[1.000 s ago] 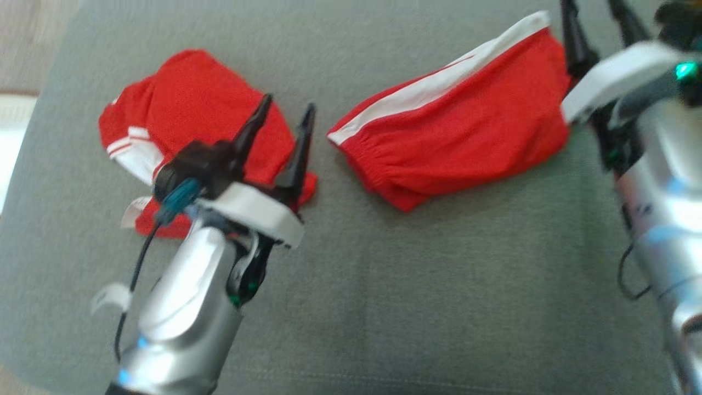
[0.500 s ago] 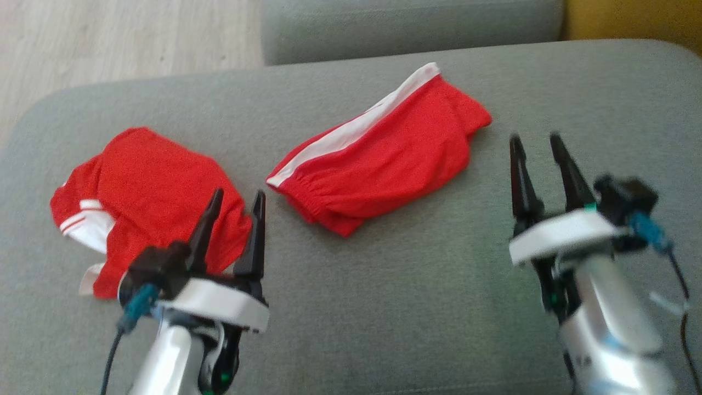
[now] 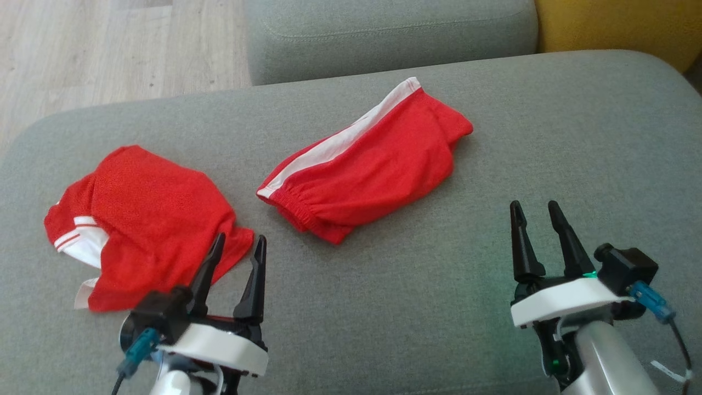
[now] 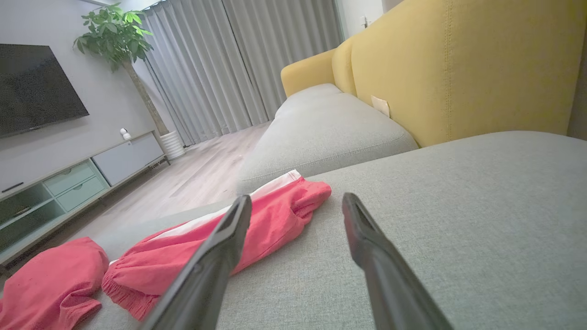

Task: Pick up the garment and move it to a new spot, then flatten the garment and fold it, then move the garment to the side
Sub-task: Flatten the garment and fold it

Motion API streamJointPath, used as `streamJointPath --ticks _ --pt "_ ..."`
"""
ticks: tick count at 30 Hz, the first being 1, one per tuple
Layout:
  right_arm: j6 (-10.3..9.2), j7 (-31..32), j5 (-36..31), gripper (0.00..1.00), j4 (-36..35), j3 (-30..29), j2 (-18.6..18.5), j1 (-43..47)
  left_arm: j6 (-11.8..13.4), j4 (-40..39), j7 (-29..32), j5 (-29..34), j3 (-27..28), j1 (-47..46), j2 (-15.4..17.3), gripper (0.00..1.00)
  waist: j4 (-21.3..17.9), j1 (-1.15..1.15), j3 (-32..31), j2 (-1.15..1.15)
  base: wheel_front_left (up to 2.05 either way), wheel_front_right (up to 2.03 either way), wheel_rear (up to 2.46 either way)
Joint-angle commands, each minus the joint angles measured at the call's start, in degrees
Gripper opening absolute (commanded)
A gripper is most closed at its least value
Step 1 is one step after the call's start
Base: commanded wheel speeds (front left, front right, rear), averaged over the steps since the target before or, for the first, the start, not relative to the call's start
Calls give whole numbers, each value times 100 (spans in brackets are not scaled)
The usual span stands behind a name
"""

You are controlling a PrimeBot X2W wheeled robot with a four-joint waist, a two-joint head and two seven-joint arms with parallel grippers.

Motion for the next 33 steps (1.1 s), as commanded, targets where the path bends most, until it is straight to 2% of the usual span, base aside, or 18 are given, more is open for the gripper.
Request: streamJointPath --ticks 1,8,15,21,24,29,33 --pt "-5 -62 -46 100 -203 104 39 -130 -13 -240 -30 -3 210 -223 -21 100 29 0 19 0 0 0 0" --pt "-5 -18 -67 100 -37 -163 39 -388 -35 -266 -30 -44 1 -448 -22 100 290 0 358 0 0 0 0" --pt "-5 511 554 100 633 -519 40 -1101 -77 -227 -30 -79 -209 -733 -23 100 704 0 794 0 0 0 0" --pt "-5 1077 1459 100 1862 -983 40 -2113 -97 -185 -30 -145 -411 -949 -23 100 1149 0 1127 0 0 0 0" --pt "-5 1228 1664 100 2817 -1427 40 -2874 -97 -177 -30 -195 -546 -1057 -23 100 1414 0 1297 0 0 0 0" --pt "-5 1246 1500 100 3881 -2060 0 -3691 -75 -192 -30 -274 -726 -1194 -23 100 1709 0 1473 0 0 0 0" --pt "-5 1127 1183 100 4650 -2420 -247 -4163 -32 -214 -30 -353 -847 -1279 -23 100 1897 0 1591 0 0 0 0"
